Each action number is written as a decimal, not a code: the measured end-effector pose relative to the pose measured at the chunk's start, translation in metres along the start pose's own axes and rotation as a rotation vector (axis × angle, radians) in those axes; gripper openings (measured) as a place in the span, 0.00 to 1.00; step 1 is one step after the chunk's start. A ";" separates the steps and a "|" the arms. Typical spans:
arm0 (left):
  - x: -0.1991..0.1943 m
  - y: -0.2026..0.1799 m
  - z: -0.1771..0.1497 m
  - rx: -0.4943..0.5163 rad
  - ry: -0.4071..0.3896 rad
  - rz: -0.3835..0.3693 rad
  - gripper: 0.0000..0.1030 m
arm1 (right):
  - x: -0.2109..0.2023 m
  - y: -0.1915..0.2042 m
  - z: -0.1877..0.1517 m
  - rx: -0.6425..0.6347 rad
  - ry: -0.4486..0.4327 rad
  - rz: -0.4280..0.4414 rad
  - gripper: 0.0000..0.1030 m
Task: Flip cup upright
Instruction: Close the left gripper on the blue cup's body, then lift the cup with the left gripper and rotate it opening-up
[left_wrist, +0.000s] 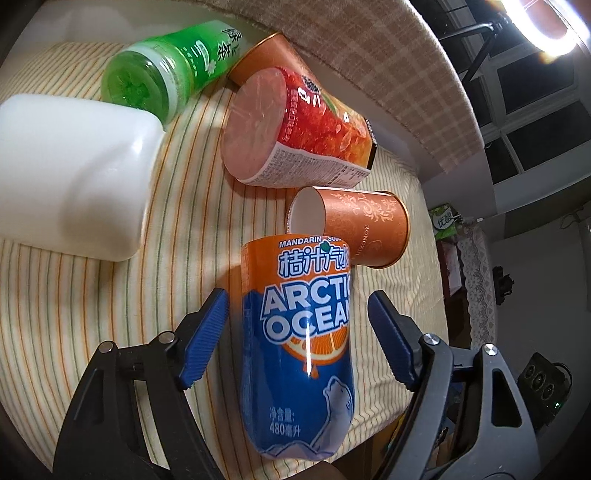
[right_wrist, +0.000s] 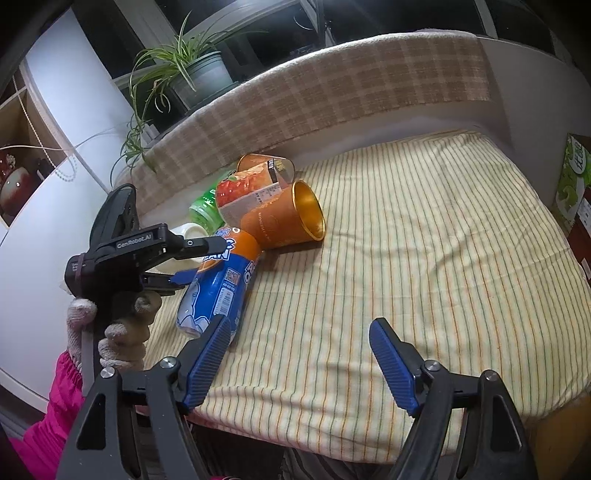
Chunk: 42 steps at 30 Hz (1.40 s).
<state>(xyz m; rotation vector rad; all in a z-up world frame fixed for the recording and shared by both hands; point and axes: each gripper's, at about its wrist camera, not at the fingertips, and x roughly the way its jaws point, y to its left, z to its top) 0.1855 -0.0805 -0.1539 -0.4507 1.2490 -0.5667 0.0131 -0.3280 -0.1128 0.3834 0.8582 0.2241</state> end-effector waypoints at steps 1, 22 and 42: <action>0.001 0.000 0.000 0.001 0.004 0.001 0.75 | 0.000 -0.001 0.000 0.002 0.000 -0.001 0.78; -0.027 -0.031 -0.018 0.153 -0.118 0.106 0.60 | 0.007 -0.007 0.000 0.032 0.016 -0.002 0.79; -0.058 -0.064 -0.040 0.353 -0.330 0.281 0.60 | 0.007 0.002 -0.001 0.022 0.012 -0.006 0.79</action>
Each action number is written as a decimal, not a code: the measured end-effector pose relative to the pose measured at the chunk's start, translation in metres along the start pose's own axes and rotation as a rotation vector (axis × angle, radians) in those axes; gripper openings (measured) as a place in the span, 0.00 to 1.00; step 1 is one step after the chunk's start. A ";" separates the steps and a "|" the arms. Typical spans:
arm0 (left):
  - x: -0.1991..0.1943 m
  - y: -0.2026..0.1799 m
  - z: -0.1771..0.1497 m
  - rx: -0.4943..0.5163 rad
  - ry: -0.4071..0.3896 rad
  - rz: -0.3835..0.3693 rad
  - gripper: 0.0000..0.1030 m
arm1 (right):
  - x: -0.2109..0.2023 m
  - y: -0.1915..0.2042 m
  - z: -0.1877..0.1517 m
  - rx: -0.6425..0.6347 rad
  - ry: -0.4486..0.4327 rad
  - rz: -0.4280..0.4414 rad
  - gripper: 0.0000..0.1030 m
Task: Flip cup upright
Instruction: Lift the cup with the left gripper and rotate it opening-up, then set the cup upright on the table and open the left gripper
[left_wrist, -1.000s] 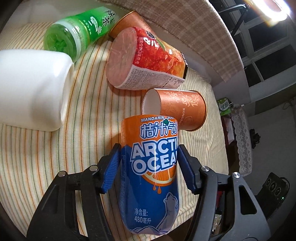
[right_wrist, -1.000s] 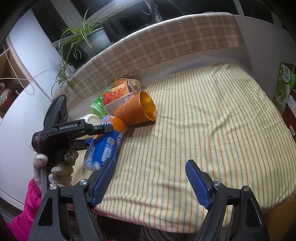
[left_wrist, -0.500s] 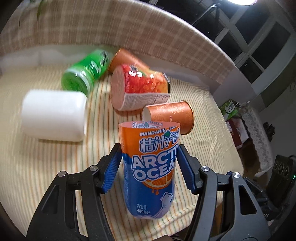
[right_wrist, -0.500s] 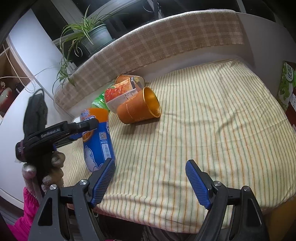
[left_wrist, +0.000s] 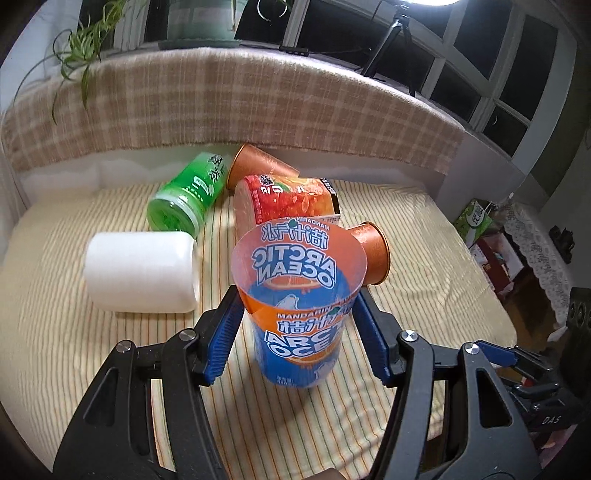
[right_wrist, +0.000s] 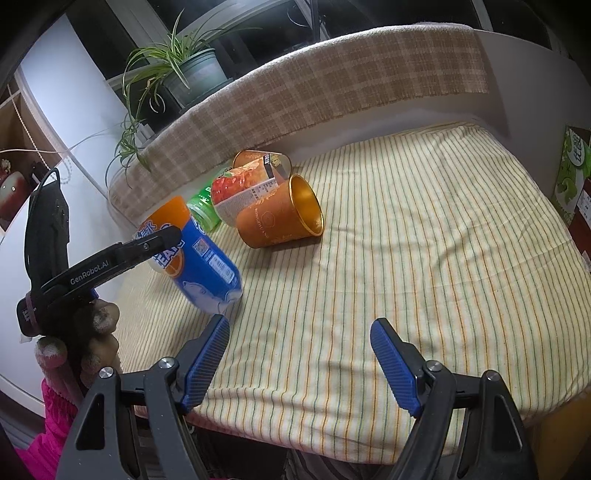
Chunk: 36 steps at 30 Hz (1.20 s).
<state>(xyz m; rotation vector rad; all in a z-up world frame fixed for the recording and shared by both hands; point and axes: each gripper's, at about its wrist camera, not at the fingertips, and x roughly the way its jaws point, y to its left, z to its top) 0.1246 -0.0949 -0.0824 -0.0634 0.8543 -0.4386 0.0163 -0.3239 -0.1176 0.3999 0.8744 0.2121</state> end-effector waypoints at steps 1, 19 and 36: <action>0.000 -0.001 0.000 0.010 -0.006 0.011 0.60 | 0.000 0.000 0.000 0.000 0.001 0.001 0.79; -0.001 -0.019 -0.011 0.100 -0.025 0.060 0.60 | -0.002 0.002 0.000 -0.005 -0.001 0.000 0.79; -0.006 -0.022 -0.018 0.086 -0.007 -0.007 0.74 | -0.004 0.005 0.001 -0.011 -0.003 -0.003 0.79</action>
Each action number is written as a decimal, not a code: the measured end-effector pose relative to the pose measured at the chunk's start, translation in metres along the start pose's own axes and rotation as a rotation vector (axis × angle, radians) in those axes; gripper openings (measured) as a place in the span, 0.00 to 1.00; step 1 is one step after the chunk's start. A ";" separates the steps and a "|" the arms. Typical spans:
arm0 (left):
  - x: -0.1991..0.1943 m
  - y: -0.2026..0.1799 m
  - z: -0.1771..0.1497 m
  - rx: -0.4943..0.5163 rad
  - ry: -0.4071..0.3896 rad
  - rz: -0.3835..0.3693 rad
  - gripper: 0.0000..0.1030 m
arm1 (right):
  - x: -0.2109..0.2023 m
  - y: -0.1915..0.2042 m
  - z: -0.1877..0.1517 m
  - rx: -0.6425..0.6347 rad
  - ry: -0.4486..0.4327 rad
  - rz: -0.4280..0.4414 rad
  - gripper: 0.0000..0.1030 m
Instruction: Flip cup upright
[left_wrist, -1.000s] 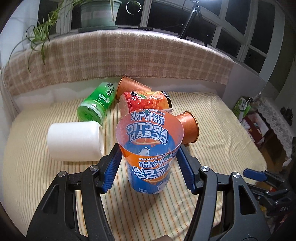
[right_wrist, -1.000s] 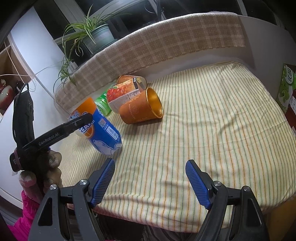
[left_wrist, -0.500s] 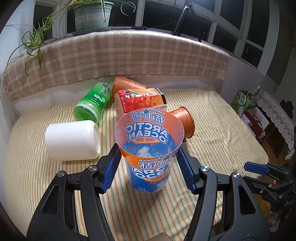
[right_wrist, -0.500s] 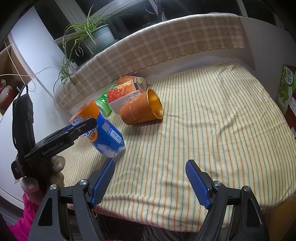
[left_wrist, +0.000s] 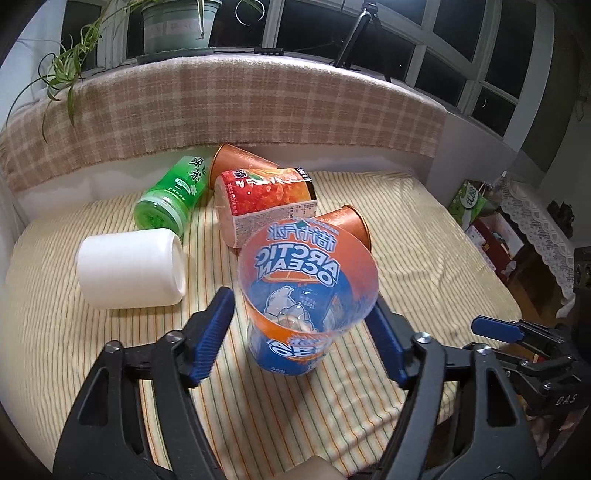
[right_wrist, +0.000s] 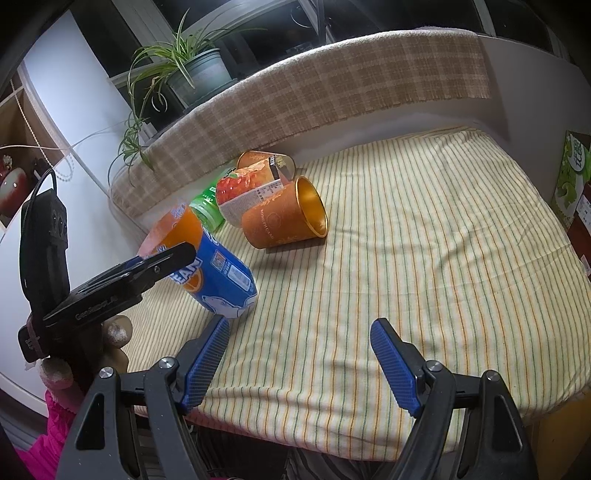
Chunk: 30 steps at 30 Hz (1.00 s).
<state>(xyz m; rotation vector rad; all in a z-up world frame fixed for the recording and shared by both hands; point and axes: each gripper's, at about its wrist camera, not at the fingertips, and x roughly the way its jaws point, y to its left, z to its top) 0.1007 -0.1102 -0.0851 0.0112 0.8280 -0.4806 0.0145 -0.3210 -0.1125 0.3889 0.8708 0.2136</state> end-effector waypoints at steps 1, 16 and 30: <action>-0.001 -0.001 -0.001 0.003 -0.002 -0.002 0.75 | 0.000 0.000 0.000 -0.002 -0.001 -0.001 0.79; -0.033 0.006 -0.020 0.001 -0.036 0.012 0.79 | -0.013 0.016 0.004 -0.063 -0.069 -0.042 0.81; -0.106 0.023 -0.037 -0.042 -0.274 0.208 0.85 | -0.033 0.054 0.006 -0.218 -0.243 -0.165 0.89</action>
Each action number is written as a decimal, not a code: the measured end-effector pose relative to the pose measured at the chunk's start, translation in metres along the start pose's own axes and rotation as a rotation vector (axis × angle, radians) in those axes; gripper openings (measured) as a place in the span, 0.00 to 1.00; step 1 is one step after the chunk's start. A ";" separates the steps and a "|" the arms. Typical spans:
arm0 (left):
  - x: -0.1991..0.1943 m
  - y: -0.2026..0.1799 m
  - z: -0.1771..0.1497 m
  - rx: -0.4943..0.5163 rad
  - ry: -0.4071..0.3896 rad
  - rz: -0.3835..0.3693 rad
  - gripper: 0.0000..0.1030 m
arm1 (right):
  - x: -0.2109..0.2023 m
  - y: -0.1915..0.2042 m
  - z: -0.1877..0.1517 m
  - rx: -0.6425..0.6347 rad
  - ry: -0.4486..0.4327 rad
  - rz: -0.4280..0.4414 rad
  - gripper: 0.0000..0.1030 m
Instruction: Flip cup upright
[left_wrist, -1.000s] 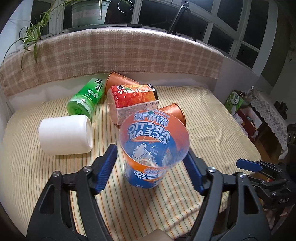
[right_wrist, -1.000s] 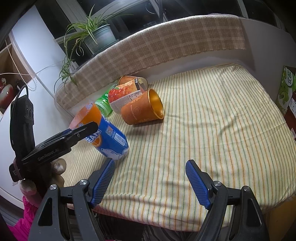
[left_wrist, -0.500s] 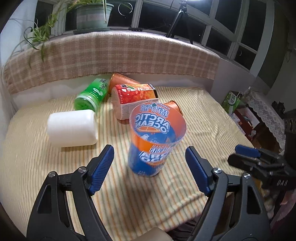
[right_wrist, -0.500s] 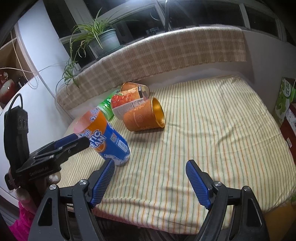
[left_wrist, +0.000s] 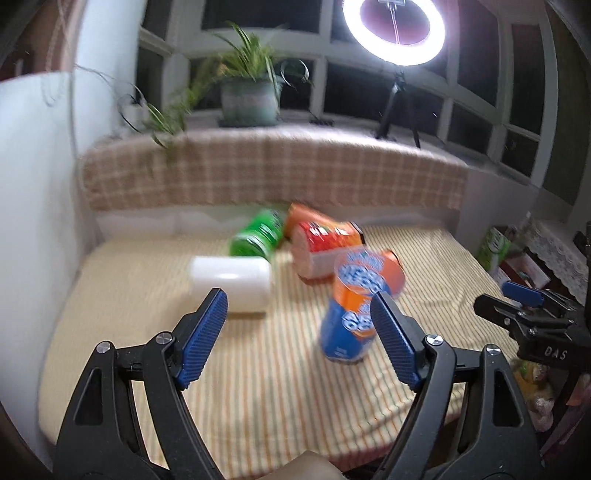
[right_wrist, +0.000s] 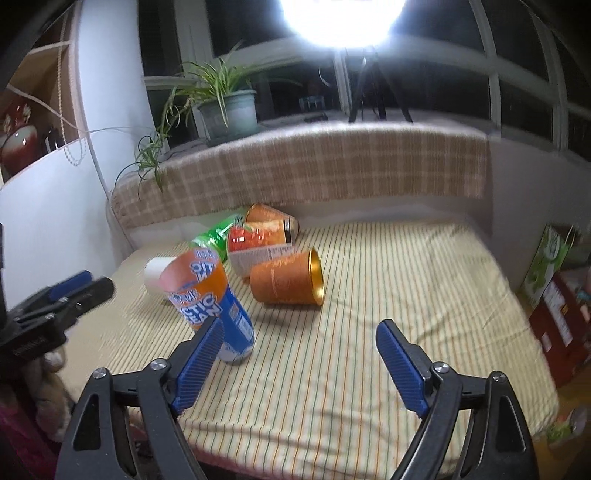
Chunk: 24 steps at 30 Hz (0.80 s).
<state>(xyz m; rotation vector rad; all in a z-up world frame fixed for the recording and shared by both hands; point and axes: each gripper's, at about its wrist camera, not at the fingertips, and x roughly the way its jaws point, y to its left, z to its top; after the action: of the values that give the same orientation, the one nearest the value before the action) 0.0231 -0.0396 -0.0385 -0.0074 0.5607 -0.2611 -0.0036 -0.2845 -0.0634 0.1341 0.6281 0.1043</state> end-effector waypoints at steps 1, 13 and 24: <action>-0.003 0.001 0.000 -0.001 -0.019 0.012 0.93 | -0.002 0.003 0.001 -0.012 -0.020 -0.009 0.93; -0.034 -0.002 -0.005 0.027 -0.163 0.123 1.00 | -0.020 0.020 0.001 -0.078 -0.169 -0.121 1.00; -0.038 0.002 -0.004 0.006 -0.164 0.145 1.00 | -0.024 0.018 0.001 -0.061 -0.206 -0.148 1.00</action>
<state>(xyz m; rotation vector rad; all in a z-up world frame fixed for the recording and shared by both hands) -0.0096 -0.0277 -0.0222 0.0178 0.3954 -0.1195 -0.0233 -0.2700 -0.0463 0.0387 0.4273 -0.0330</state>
